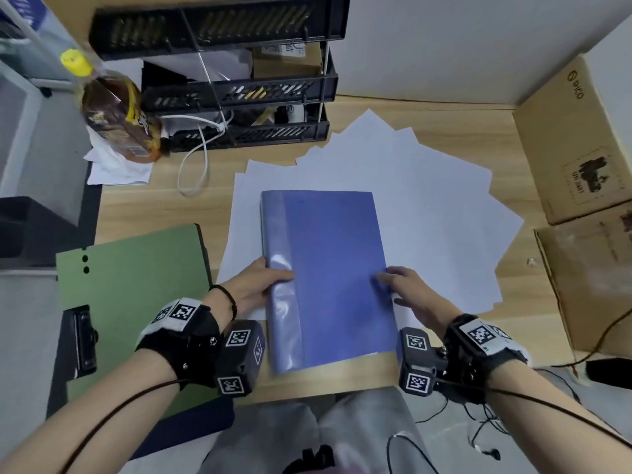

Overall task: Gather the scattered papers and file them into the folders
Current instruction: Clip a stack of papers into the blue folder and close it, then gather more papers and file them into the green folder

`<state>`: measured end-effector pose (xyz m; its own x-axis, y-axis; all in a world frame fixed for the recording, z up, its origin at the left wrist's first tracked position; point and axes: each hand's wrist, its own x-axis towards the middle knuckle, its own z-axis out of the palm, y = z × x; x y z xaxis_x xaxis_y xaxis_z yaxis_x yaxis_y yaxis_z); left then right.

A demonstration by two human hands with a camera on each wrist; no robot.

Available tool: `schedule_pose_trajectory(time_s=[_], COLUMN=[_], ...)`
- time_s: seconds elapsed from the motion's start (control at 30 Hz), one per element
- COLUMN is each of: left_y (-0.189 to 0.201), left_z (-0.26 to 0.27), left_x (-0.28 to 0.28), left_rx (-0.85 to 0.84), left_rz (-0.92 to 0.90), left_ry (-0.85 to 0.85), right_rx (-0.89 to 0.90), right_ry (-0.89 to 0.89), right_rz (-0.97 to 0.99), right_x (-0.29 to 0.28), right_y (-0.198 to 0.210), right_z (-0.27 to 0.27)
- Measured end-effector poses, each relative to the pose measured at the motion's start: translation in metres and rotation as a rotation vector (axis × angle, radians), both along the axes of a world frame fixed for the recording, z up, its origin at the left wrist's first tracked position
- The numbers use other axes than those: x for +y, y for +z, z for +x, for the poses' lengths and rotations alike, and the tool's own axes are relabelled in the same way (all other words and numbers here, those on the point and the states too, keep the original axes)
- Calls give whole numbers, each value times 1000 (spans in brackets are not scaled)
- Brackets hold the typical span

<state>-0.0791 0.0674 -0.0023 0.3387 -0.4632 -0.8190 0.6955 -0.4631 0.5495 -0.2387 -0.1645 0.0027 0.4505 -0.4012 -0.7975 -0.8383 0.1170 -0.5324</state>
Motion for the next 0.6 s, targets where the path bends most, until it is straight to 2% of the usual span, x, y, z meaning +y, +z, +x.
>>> schedule_pose_trajectory(time_s=[0.03, 0.13, 0.27, 0.43, 0.6], left_y=[-1, 14, 40, 56, 44], left_z=[-4, -2, 18, 25, 17], left_x=[-2, -13, -39, -113, -203], left_rx=[-8, -173, -301, -340, -343], left_rz=[-38, -64, -130, -192, -215], left_ry=[17, 68, 159, 239, 264], right_rx=[-8, -25, -122, -280, -352], right_ry=[-9, -15, -54, -223, -527], right_rz=[19, 83, 264, 497, 465], right_x=[-1, -11, -40, -100, -162], right_y=[-2, -4, 4, 23, 36], right_z=[-1, -2, -3, -12, -44])
